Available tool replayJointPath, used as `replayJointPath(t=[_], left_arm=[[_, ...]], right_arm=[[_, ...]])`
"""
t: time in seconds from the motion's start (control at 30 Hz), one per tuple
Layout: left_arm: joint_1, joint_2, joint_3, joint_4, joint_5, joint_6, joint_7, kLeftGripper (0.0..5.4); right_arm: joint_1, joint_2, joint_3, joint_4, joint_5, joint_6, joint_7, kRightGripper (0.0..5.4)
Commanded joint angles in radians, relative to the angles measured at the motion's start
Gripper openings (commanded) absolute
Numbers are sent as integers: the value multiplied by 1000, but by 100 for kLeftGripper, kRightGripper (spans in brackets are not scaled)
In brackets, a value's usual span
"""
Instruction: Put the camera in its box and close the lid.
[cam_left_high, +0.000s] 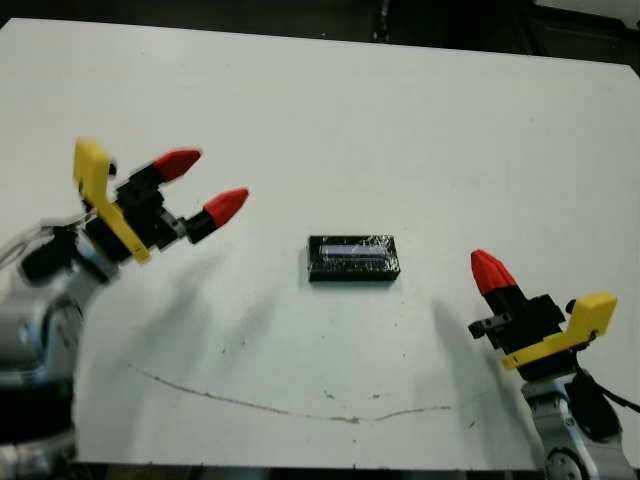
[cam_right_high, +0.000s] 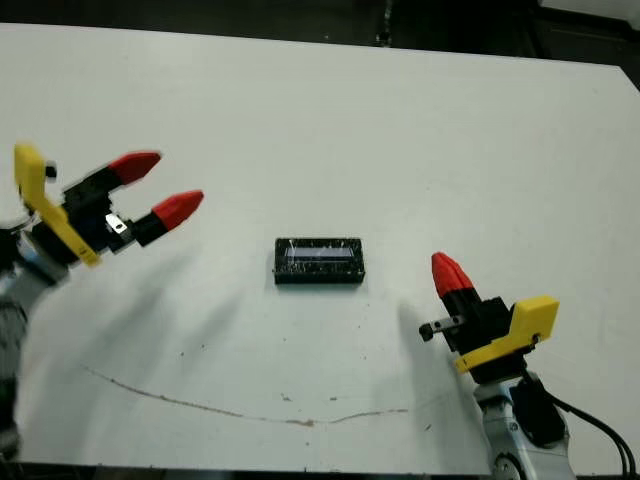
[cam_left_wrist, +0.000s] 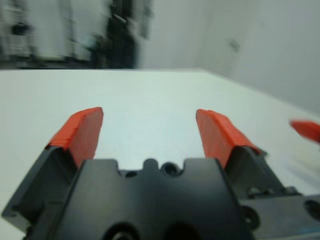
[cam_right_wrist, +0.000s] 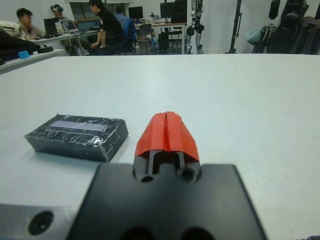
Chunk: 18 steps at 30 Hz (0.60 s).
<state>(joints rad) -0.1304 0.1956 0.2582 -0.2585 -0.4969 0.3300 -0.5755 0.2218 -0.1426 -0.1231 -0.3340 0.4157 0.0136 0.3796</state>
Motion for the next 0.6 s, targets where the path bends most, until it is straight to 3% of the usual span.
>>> replayJointPath(t=[0.03,0.3,0.47,0.6], left_arm=[[101,-96,-8,-20,39,-158,71,420],[221,-231,-76,43,102,-407,150,302],[239,-235,-126,59,160,-451,187,227],[234,-231,-146,63,168,-461,206,166]], right_arm=[[5,18,0,-9,-9,21,-47,0],[2,71,5,-10,-45,3,-142,0],[2,83,10,-10,-65,-10,-153,0],[2,84,9,-14,-63,1,-157,0]])
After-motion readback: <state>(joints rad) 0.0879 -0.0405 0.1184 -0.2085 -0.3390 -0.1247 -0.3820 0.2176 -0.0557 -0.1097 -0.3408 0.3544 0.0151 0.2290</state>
